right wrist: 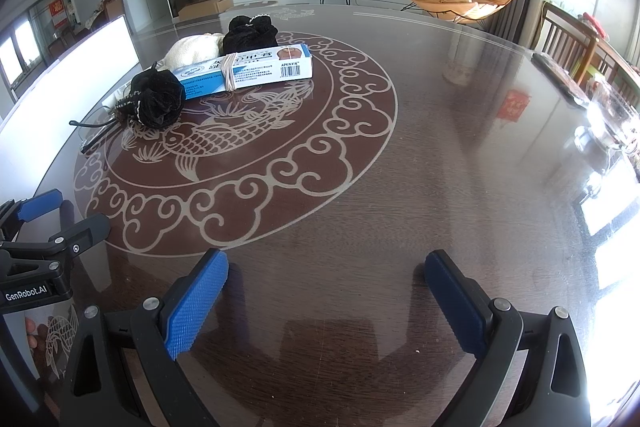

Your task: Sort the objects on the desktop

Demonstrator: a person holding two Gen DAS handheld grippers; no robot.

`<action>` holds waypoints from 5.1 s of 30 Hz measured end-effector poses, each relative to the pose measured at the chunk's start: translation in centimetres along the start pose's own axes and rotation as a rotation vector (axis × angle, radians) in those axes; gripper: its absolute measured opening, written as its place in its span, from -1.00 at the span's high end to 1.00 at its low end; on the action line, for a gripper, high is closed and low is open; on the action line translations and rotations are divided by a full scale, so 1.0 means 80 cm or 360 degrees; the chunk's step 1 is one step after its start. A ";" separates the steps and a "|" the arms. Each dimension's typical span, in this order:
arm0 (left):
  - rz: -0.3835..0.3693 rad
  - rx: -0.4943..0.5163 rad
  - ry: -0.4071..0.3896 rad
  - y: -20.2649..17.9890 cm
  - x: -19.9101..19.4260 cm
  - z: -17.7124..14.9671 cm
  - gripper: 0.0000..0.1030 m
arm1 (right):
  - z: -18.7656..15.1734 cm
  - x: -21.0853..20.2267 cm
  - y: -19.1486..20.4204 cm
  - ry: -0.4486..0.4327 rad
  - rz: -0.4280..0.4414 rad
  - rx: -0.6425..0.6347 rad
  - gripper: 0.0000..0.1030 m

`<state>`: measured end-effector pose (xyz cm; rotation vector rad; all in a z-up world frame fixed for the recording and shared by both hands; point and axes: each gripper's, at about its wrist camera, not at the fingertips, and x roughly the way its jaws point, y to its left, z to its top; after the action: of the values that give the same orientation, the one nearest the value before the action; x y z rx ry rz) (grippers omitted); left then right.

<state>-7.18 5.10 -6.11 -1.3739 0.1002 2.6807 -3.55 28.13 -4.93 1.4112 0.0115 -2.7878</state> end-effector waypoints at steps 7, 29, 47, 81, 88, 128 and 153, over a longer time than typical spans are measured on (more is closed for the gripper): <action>0.0000 0.0000 0.0000 0.000 0.000 0.000 -1.00 | 0.000 0.000 0.000 0.0000 -0.0001 -0.0001 -0.93; 0.0089 0.0180 -0.0126 -0.014 -0.040 -0.024 -1.00 | 0.000 0.001 0.000 0.0004 -0.0008 -0.0005 -0.93; 0.0075 -0.0338 -0.0188 0.061 -0.052 -0.027 -1.00 | 0.000 0.001 -0.001 0.0004 -0.0008 -0.0004 -0.94; 0.0154 -0.0476 -0.0128 0.088 -0.035 -0.034 -1.00 | 0.145 0.032 0.068 -0.0029 0.0460 -0.0088 -0.99; 0.0123 -0.0496 -0.0130 0.092 -0.035 -0.035 -1.00 | 0.157 0.083 0.177 0.0024 0.0313 -0.0749 -0.81; 0.0074 -0.0485 -0.0102 0.089 -0.032 -0.036 -1.00 | -0.014 -0.030 0.100 -0.0063 0.0385 -0.0467 0.21; 0.0069 -0.0426 -0.0067 0.083 -0.027 -0.034 -1.00 | -0.036 -0.030 0.010 -0.0067 0.0146 -0.0363 -0.56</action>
<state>-4.68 -1.96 -5.94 -1.3957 -0.2445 2.8399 0.20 27.42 -4.73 1.2668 0.2490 -2.6416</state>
